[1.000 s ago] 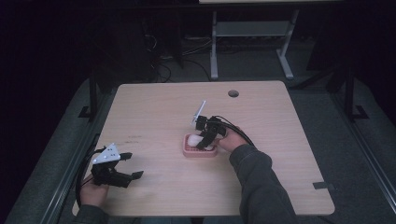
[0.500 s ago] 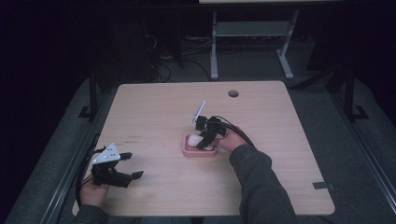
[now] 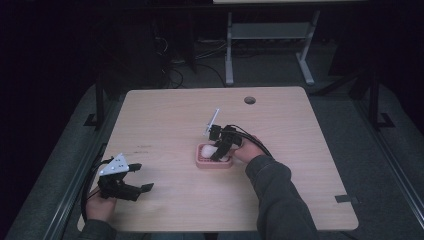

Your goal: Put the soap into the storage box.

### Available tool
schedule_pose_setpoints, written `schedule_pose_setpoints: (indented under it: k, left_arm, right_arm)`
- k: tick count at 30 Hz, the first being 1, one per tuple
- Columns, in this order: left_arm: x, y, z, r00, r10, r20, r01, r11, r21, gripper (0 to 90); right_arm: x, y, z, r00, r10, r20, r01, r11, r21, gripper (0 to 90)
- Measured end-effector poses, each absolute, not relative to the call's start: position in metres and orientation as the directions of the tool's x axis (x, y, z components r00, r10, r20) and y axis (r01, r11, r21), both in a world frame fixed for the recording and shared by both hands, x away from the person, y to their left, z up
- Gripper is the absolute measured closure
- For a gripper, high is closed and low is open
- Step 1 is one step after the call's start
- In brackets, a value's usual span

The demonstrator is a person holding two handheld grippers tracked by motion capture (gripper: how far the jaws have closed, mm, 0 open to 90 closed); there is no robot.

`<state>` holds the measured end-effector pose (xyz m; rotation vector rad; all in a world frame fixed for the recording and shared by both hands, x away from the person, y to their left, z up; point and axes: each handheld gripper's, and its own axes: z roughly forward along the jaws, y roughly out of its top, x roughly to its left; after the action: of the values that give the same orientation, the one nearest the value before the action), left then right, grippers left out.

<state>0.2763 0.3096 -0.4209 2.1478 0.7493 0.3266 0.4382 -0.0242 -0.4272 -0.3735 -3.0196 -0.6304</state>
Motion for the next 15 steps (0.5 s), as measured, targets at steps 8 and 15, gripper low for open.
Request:
schedule_pose_setpoints:
  k: [8,15]
  left_arm:
    - [0.276,0.309,-0.421,0.79,0.613,-0.022,0.402,-0.49,0.773,14.8]
    - [0.276,0.309,-0.421,0.79,0.613,-0.02,0.402,-0.493,0.772,14.8]
  right_arm:
    - [0.437,-0.029,-0.419,-0.969,0.231,0.086,0.245,0.865,0.437,43.4]
    - [0.435,-0.032,-0.415,-0.967,0.239,0.086,0.253,0.862,0.439,39.8]
